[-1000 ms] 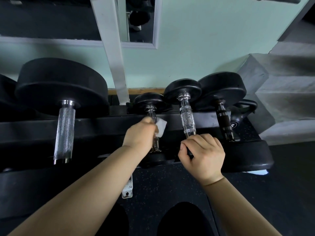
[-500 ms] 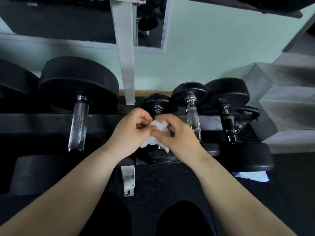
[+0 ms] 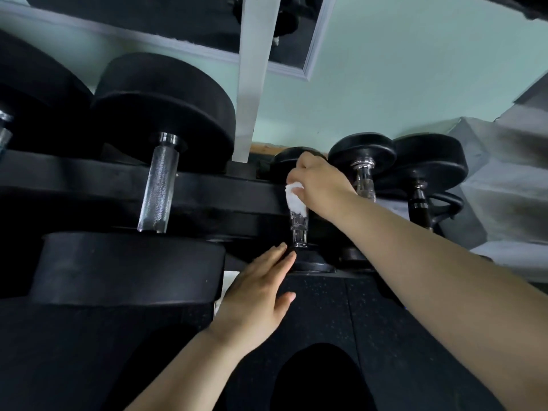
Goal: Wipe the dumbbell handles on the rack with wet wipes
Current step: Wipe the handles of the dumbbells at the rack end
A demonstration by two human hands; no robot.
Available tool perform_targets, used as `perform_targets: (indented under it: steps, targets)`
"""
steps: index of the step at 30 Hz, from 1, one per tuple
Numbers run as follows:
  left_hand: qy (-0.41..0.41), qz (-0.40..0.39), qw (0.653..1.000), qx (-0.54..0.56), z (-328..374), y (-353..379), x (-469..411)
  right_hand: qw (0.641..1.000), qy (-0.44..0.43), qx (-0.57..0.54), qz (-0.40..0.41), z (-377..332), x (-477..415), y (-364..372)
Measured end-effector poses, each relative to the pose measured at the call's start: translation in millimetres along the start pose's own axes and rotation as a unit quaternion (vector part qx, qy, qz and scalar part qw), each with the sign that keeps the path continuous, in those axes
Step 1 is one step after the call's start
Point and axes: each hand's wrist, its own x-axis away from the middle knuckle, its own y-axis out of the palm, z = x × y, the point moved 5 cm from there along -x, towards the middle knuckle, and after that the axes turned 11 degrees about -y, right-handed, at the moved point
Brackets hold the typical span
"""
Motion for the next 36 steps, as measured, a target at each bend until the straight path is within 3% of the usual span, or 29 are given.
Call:
perform_targets:
  steps: [3, 6, 8, 10, 13, 14, 16, 18, 20, 23, 25, 30, 36]
  targets:
    - [0.013, -0.001, 1.0, -0.02, 1, -1, -1, 0.998, 0.03, -0.038, -0.036, 3, 5, 12]
    - [0.012, 0.006, 1.0, -0.027, 1, -1, -1, 0.99, -0.054, -0.028, -0.129, -13, 17, 28]
    - [0.036, 0.059, 0.997, -0.044, 1, -3, -2, 0.98, -0.097, -0.006, -0.176, -19, 22, 36]
    - [0.021, 0.058, 0.998, -0.024, -1, -3, -2, 0.983, -0.106, -0.006, -0.149, -16, 16, 29]
    - [0.033, 0.04, 0.996, -0.078, -2, 2, -4, 0.989, -0.146, 0.021, 0.027, -16, -4, 3]
    - [0.037, 0.041, 0.994, -0.093, 0, 1, -3, 0.984, -0.168, 0.037, 0.045, -18, -9, 2]
    - [0.043, 0.054, 0.992, -0.11, 0, 4, -2, 0.977, -0.199, 0.065, -0.047, -19, -15, 15]
    - [0.037, 0.043, 0.989, -0.137, 0, 6, 0, 0.97, -0.177, 0.096, -0.136, -14, -15, 28]
    - [0.034, 0.052, 0.986, -0.153, 1, 6, 0, 0.968, -0.175, 0.094, -0.155, -13, -11, 32]
    - [0.029, 0.039, 0.986, -0.157, 2, 6, 0, 0.943, -0.245, 0.095, -0.203, -29, 7, 45]
    - [0.026, 0.027, 0.985, -0.167, 7, 1, -1, 0.943, -0.253, 0.079, -0.203, -27, 9, 44]
    - [0.024, 0.009, 0.983, -0.179, 10, -2, -6, 0.982, -0.166, 0.025, -0.087, 1, -7, 19]
    - [0.029, 0.039, 0.982, -0.181, 8, 5, -5, 0.965, -0.218, -0.007, -0.145, -13, 16, 31]
